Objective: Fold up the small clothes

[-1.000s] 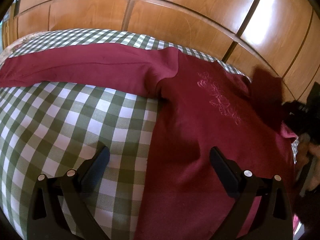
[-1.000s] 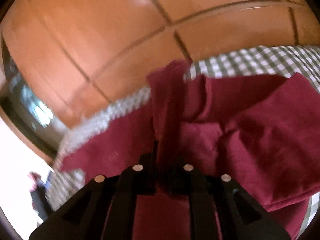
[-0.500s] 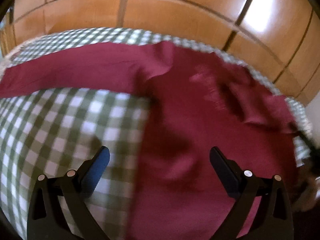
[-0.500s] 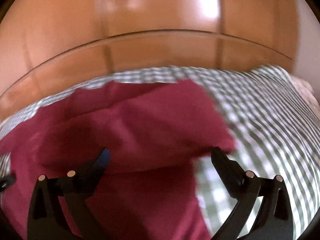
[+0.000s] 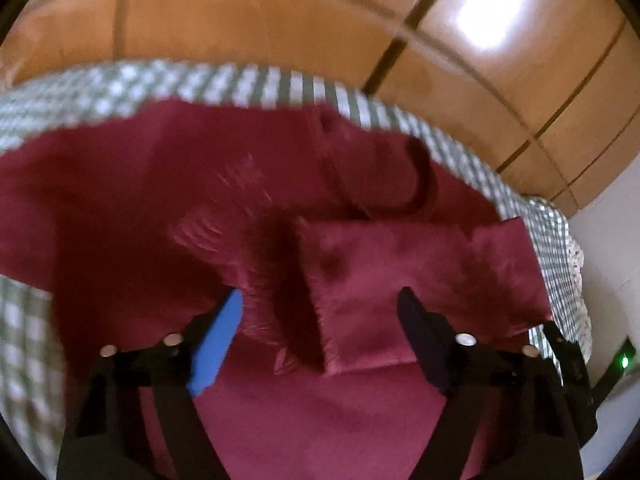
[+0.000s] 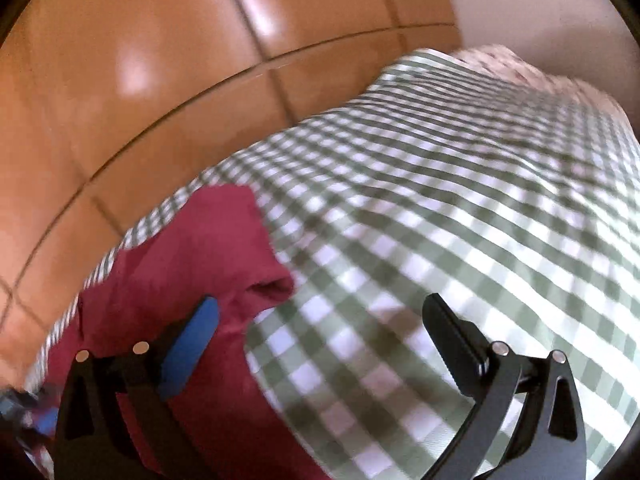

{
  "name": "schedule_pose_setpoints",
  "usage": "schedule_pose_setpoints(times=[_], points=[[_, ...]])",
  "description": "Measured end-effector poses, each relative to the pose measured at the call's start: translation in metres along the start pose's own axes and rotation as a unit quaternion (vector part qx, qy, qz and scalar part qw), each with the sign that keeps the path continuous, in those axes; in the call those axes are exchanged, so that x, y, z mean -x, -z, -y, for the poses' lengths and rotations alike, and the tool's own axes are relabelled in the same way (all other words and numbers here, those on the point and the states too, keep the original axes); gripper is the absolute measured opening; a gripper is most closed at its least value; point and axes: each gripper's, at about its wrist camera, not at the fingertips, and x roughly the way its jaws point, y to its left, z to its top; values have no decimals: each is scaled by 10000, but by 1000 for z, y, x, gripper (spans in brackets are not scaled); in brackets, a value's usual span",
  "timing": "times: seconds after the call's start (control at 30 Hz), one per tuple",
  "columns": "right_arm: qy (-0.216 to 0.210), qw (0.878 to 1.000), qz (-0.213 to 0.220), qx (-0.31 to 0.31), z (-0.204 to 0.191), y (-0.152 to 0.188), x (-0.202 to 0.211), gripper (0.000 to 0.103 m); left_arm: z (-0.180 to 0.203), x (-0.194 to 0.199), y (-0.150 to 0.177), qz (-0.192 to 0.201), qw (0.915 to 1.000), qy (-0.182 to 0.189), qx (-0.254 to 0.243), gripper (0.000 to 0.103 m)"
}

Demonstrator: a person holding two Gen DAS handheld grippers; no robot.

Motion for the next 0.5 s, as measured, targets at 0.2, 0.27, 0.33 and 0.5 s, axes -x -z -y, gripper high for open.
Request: schedule_pose_setpoints(times=[0.2, 0.27, 0.33, 0.5], points=[[-39, 9999, -161, -21, -2, -4, -5, 101, 9, -11, -4, 79, 9996, -114, -252, 6], [-76, 9998, -169, -16, -3, -1, -6, 101, 10, 0, -10, 341, 9986, -205, -357, 6], [-87, 9998, -165, -7, -1, -1, -8, 101, 5, 9, -20, 561, 9970, -370, -378, 6], [-155, 9997, -149, 88, -4, 1, -10, 101, -19, 7, -30, 512, 9970, -559, -149, 6]])
